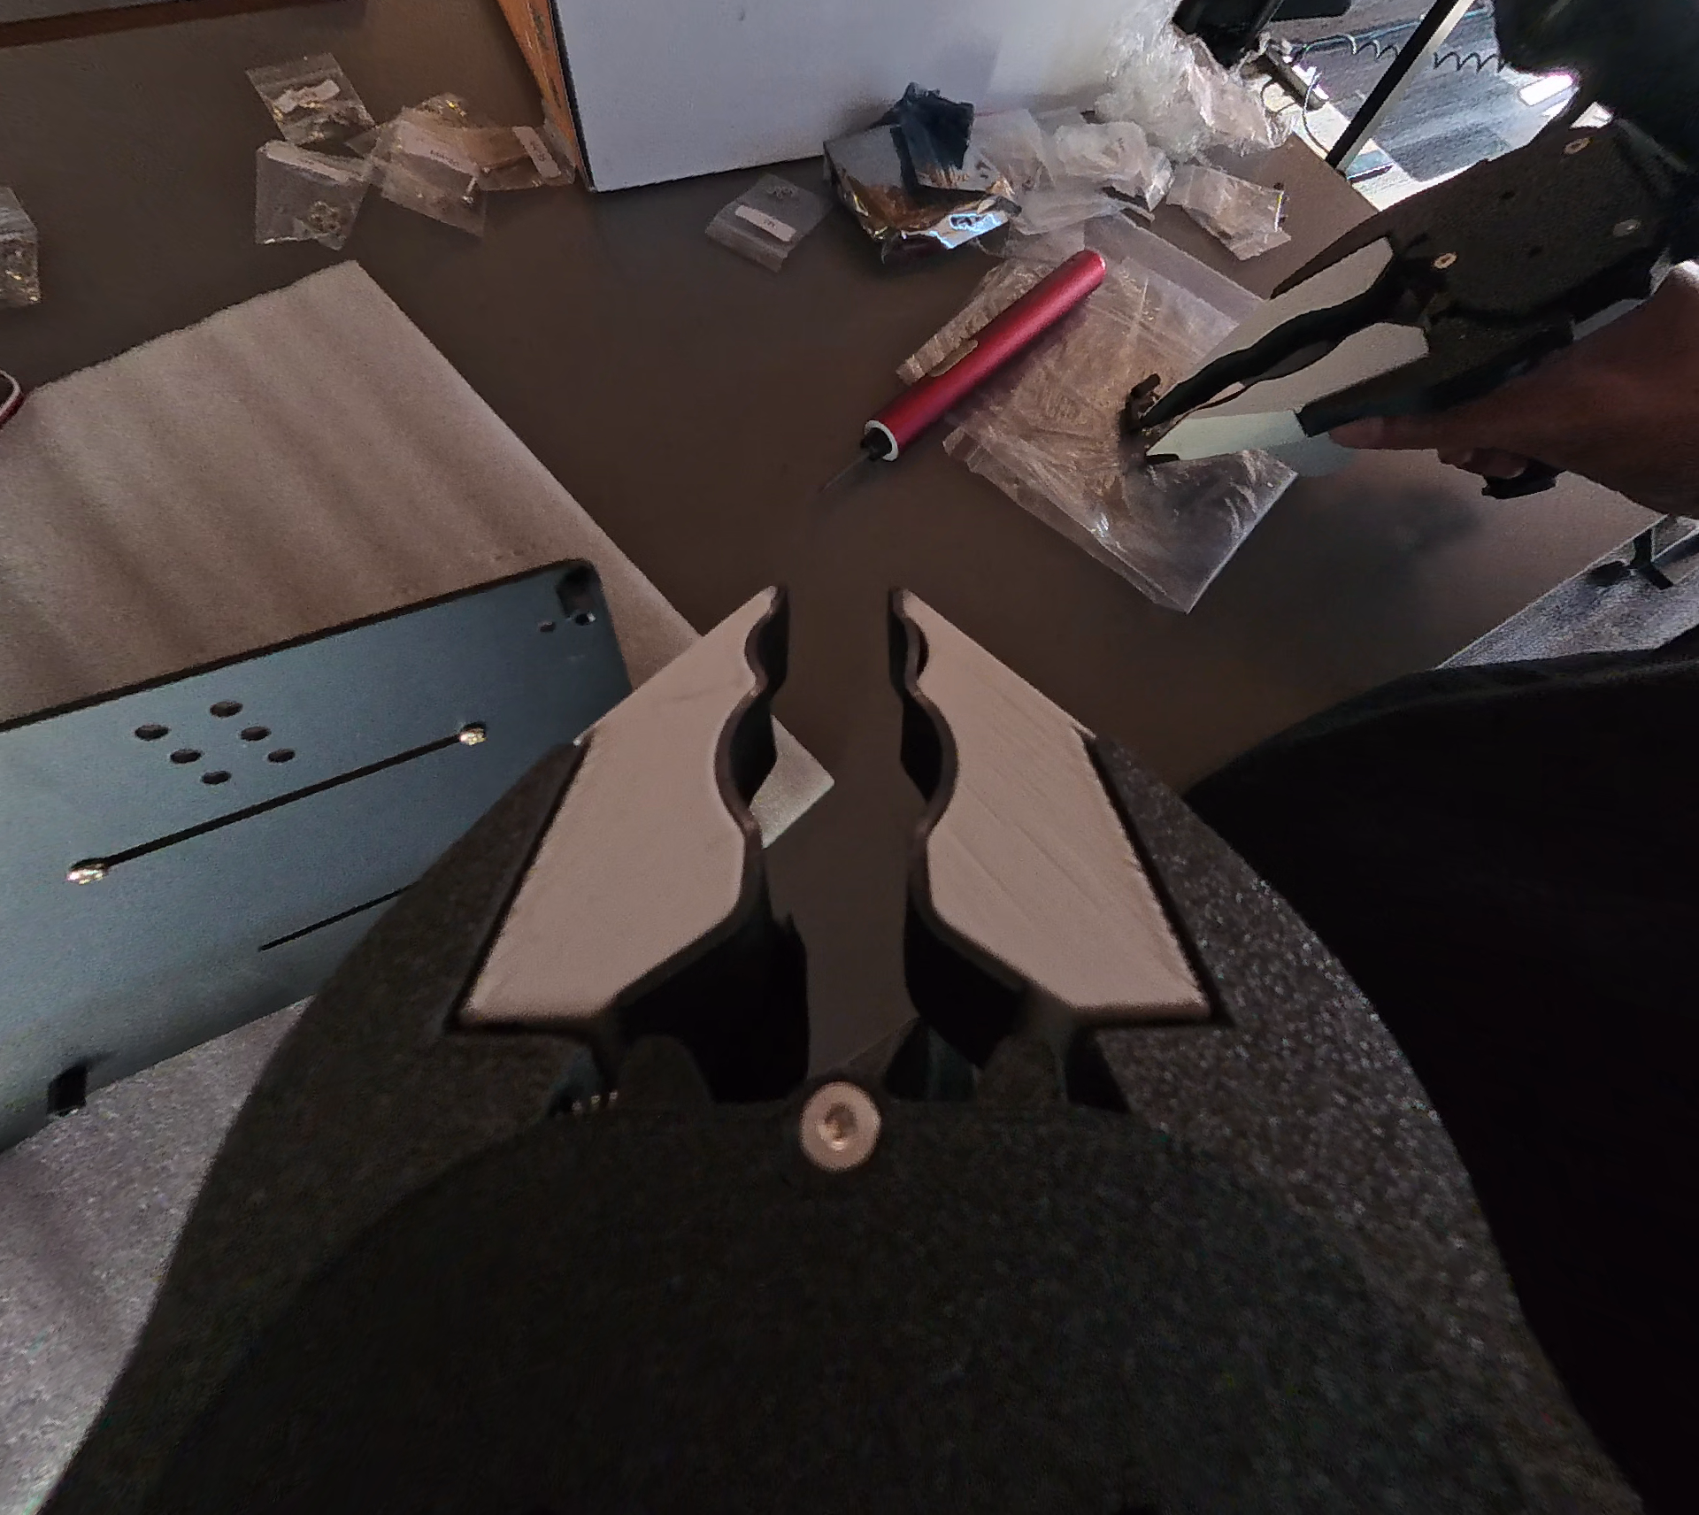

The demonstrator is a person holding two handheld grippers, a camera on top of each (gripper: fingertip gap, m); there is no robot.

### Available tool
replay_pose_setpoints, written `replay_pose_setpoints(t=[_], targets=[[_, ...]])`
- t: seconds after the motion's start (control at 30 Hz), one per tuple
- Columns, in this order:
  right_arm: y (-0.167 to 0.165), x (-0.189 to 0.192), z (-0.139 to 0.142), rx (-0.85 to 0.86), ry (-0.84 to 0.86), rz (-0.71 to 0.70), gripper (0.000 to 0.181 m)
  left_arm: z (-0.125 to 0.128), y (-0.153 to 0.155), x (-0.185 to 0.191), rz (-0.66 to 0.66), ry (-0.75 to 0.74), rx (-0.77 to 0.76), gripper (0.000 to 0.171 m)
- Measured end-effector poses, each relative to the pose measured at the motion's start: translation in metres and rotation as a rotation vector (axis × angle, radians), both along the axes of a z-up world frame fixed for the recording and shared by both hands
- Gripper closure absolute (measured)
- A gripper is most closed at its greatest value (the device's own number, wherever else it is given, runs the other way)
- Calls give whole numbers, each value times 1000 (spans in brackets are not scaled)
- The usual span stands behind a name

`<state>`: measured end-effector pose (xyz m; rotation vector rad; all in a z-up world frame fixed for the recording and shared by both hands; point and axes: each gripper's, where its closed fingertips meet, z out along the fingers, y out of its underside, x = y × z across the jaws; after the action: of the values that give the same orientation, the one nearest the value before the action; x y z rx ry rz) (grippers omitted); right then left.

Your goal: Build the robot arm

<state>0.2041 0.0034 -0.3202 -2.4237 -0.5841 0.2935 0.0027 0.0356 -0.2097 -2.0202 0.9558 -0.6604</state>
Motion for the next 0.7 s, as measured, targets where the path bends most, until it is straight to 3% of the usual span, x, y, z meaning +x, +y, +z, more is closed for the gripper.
replay_pose_setpoints(t=[0.5,0.7], targets=[[-3,-2,-1,-2,-3,70,181,-4,-5,10,-38,2,-1,151],[-5,-5,8,59,9,108,181,-3,-24,42,-167,-101,-78,151]])
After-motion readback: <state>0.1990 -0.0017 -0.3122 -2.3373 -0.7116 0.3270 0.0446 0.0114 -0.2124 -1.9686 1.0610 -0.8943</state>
